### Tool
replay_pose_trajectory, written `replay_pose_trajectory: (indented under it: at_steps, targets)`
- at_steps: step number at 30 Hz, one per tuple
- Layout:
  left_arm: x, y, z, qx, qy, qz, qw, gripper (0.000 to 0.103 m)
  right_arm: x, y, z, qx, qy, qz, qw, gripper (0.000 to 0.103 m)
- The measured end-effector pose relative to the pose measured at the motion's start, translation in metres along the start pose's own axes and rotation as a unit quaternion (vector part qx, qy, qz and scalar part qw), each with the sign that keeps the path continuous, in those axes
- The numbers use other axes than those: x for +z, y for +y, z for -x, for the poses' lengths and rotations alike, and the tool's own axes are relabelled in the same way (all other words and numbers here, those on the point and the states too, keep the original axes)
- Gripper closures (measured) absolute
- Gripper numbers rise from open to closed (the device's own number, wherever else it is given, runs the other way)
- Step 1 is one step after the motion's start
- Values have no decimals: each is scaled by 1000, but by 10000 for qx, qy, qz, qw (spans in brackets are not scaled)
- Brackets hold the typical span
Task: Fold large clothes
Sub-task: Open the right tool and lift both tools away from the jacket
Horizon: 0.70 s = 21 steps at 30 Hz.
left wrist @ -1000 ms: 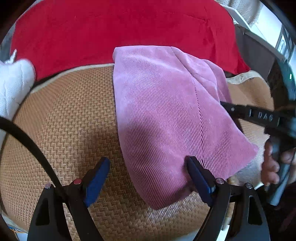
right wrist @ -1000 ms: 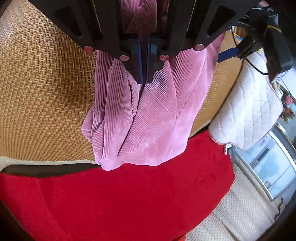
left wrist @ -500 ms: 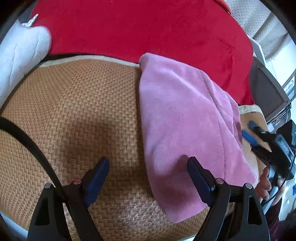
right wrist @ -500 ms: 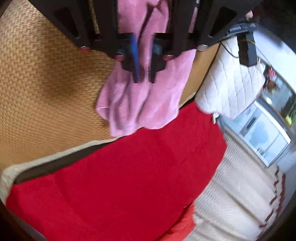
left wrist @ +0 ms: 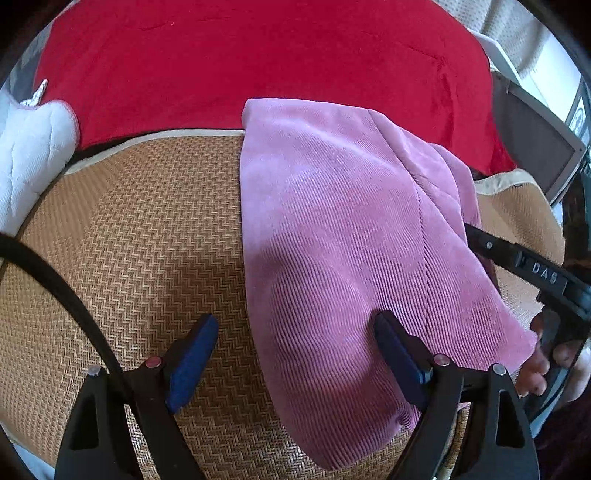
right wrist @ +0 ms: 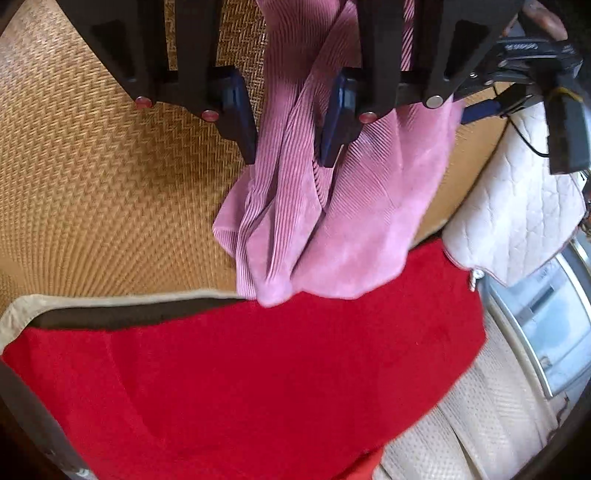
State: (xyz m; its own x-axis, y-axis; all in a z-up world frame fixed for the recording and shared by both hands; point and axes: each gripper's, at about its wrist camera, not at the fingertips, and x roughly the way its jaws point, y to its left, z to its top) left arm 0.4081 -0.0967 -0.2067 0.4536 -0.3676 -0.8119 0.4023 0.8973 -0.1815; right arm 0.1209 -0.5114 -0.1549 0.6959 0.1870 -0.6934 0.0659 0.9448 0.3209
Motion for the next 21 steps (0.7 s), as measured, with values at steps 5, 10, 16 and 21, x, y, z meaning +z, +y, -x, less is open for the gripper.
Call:
replay_pose_trajectory:
  at_steps: [5,10,16,21]
  targets:
    - [3,7,2,-109,46,127,9998,14,3,-3,5,146,82,-257,9995,53]
    - [7,24,17,-271,49,326,9991,14,6,-5,27,286,-245,-221,9990,48]
    - [2,11,48,10,-208,122,9997,14,4,3,63,442,-930,9,9947,49]
    - [-1,5,59,81,-369,-37,9993,14,-12,41,89,771,-1137,808,9872,59]
